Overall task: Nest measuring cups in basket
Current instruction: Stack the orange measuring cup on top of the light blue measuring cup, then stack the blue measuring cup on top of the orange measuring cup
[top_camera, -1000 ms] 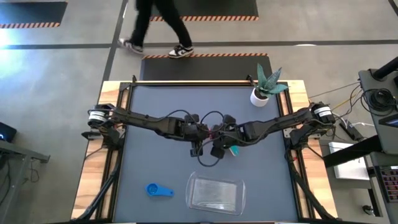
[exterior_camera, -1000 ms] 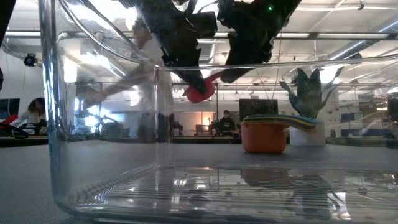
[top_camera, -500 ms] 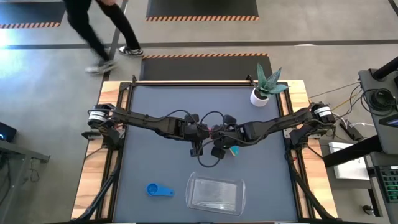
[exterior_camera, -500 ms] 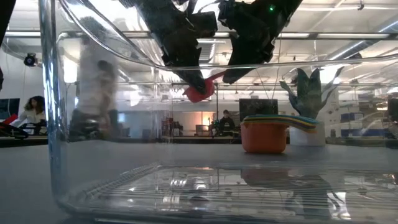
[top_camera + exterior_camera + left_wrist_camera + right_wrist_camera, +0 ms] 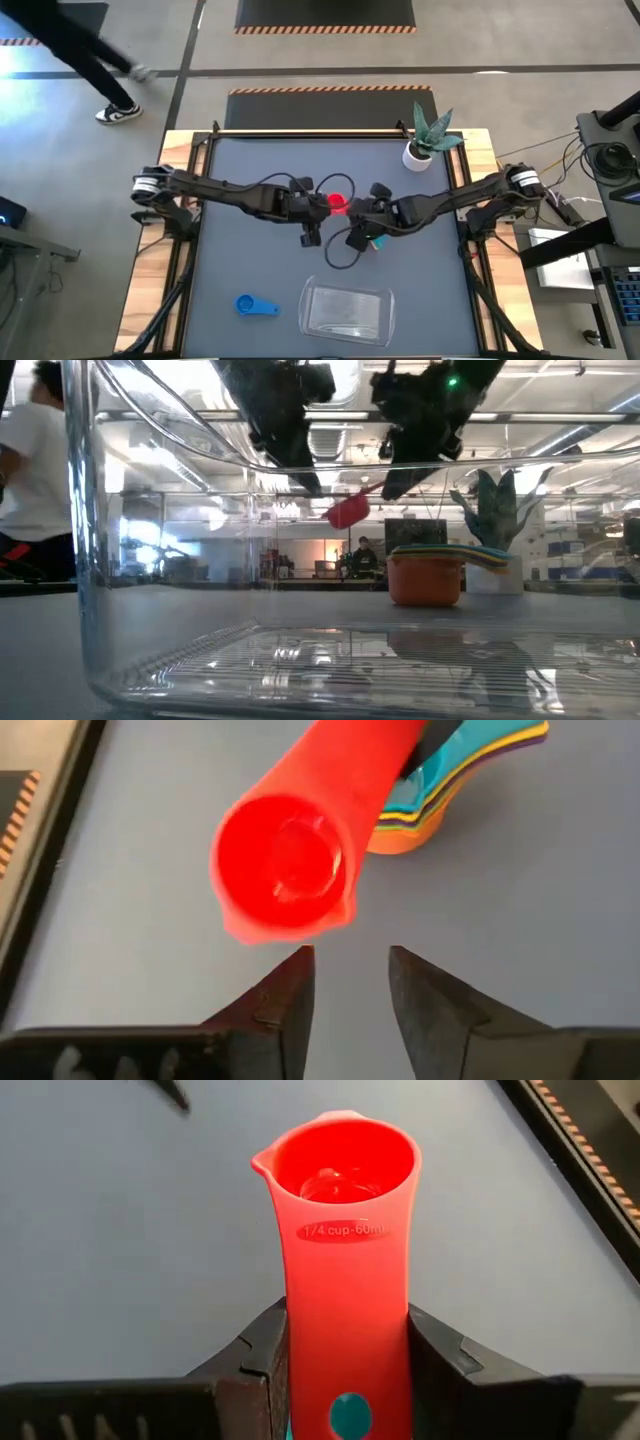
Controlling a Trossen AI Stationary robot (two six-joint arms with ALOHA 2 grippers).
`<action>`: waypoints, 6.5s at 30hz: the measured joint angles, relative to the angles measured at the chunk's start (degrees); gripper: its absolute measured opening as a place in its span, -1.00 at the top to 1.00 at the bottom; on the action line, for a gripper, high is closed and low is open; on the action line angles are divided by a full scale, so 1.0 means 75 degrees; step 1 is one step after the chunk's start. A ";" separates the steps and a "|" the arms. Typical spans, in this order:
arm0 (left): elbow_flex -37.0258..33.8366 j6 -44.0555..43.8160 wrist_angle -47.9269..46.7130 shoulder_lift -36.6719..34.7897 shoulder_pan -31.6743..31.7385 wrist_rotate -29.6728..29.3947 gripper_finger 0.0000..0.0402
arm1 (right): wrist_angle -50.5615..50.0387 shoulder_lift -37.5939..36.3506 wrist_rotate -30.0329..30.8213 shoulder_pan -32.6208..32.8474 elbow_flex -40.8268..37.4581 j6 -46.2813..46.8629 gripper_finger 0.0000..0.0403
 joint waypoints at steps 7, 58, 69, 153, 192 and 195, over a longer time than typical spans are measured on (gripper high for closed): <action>-0.0528 0.0002 0.0233 -0.0840 -0.0023 -0.0117 0.40 | 0.0159 -0.1349 0.0536 0.0657 -0.1278 0.1232 0.40; -0.4104 -0.1125 0.2366 -0.4233 -0.0641 0.1569 0.40 | 0.1126 -0.1700 0.0704 0.2103 -0.3055 0.4171 -0.29; -0.4639 -0.3058 0.0402 -0.3982 -0.3528 0.1670 0.40 | 0.1104 -0.2342 0.1477 0.2885 -0.3046 0.4035 -0.22; 0.0252 0.1613 0.0224 0.0500 0.0941 0.3281 1.00 | 0.2835 -0.0053 0.0973 0.1211 -0.0703 -0.2750 -0.63; 0.0249 0.1513 0.0111 0.0473 0.0938 0.3340 0.78 | -0.0722 0.1204 0.0257 0.0781 0.1576 -0.1591 0.55; 0.0243 0.1535 -0.0031 0.0415 0.0965 0.3270 0.64 | -0.0933 0.1195 0.0393 0.0780 0.1576 -0.1376 0.61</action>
